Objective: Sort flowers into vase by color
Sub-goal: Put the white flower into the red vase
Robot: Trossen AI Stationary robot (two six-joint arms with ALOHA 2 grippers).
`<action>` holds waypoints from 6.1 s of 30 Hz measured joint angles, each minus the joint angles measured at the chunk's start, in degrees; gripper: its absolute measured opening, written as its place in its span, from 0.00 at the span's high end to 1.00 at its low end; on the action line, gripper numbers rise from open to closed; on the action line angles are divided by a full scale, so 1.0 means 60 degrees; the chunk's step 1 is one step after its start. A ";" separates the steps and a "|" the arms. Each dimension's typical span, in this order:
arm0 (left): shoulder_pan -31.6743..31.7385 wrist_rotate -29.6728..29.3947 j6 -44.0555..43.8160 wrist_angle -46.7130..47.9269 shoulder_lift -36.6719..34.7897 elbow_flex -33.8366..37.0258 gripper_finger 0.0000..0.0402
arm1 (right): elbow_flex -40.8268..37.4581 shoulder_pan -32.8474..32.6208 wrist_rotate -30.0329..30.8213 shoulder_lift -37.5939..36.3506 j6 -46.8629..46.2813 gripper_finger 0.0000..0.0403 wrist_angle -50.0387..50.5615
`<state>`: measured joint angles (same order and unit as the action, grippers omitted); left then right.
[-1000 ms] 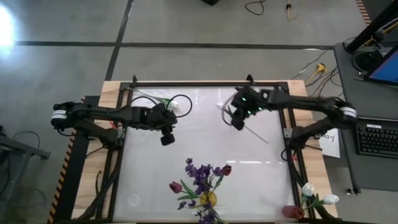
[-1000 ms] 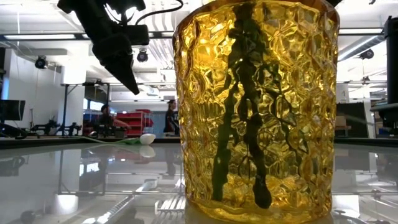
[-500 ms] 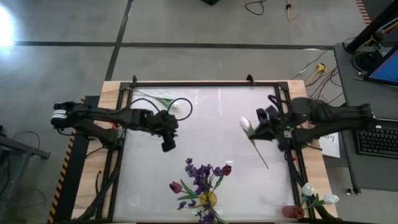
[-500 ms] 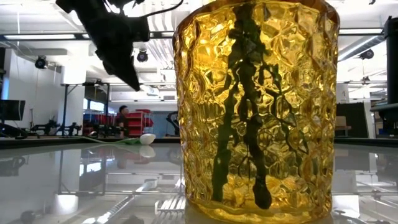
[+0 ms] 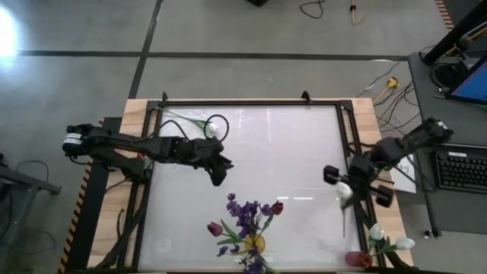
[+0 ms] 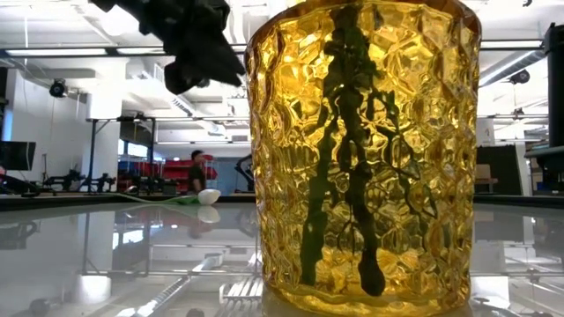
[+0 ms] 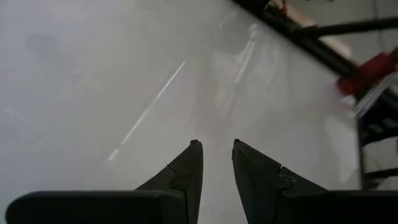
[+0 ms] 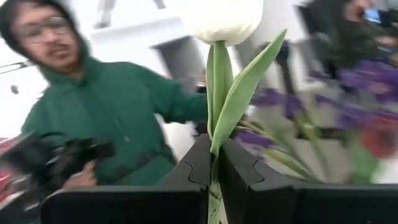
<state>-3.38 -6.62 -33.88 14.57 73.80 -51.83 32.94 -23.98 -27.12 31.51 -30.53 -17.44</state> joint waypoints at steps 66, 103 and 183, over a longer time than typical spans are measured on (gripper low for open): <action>-0.0791 -0.0570 -0.2226 -0.1001 0.0011 0.0000 0.81 | -0.0079 -0.5524 -0.0480 0.1597 0.3924 0.97 -0.1350; -0.0705 -0.0556 -0.2213 -0.0646 0.0011 0.0000 0.81 | 0.1694 -0.5520 0.0472 0.1585 0.3320 0.54 0.2753; 0.8577 0.1119 1.4568 0.5854 0.6371 -0.3911 0.68 | 0.7425 -0.5058 1.5523 0.4867 0.1262 0.33 0.5784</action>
<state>48.09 0.09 53.53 49.69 112.03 -75.30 77.49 -54.33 66.02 60.71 -22.96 17.26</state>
